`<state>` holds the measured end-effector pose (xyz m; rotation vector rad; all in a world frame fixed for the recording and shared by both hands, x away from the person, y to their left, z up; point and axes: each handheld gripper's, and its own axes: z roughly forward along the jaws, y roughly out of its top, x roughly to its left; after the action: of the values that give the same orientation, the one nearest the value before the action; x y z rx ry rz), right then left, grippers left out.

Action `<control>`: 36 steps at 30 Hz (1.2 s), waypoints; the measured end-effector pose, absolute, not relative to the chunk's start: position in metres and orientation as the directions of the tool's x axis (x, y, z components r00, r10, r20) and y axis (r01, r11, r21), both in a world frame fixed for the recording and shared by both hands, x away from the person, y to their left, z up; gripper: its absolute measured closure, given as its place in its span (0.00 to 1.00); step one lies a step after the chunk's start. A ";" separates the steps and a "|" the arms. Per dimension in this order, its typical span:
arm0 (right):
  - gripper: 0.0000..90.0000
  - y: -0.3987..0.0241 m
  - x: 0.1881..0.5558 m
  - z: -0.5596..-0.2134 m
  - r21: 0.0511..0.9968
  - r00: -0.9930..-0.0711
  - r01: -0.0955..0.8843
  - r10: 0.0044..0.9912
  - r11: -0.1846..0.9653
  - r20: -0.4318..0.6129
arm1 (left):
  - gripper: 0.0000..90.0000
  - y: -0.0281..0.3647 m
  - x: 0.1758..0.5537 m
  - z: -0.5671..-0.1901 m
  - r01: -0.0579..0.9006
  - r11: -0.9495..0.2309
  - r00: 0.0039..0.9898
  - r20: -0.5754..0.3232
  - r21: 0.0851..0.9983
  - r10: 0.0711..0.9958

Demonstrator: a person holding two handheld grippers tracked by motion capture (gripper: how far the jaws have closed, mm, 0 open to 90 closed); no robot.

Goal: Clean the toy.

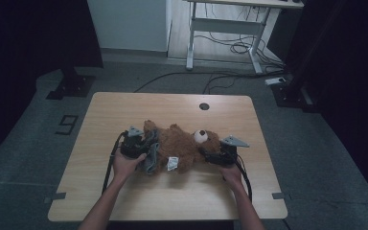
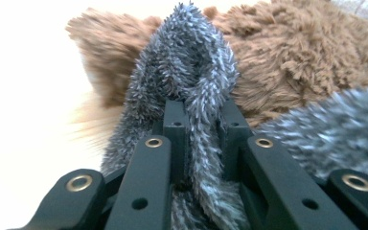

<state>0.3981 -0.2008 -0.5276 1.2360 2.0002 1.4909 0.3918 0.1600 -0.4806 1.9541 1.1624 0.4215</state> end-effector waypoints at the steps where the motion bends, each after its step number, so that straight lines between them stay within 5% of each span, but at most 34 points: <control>1: 0.14 -0.201 0.394 -0.526 0.910 -0.561 0.409 0.805 0.065 0.194 | 0.87 0.163 0.388 -0.479 0.572 -0.260 0.521 -0.100 0.778 0.848; 16: 0.17 -0.229 0.349 -0.513 0.952 -0.579 0.306 0.793 -0.002 0.188 | 0.87 0.226 0.346 -0.484 0.581 -0.246 0.452 -0.055 0.776 0.890; 27: 0.18 -0.250 0.336 -0.531 0.927 -0.552 0.374 0.811 0.032 0.195 | 0.87 0.276 0.325 -0.504 0.649 -0.267 0.384 -0.003 0.712 0.923; 36: 0.18 -0.259 0.330 -0.537 0.915 -0.540 0.402 0.818 0.043 0.199 | 0.87 0.322 0.316 -0.478 0.649 -0.208 0.305 -0.001 0.732 0.952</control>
<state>0.3301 -0.2592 -0.5369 1.2295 1.9501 1.4996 0.3163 0.3218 -0.4775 1.9439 1.4182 0.6172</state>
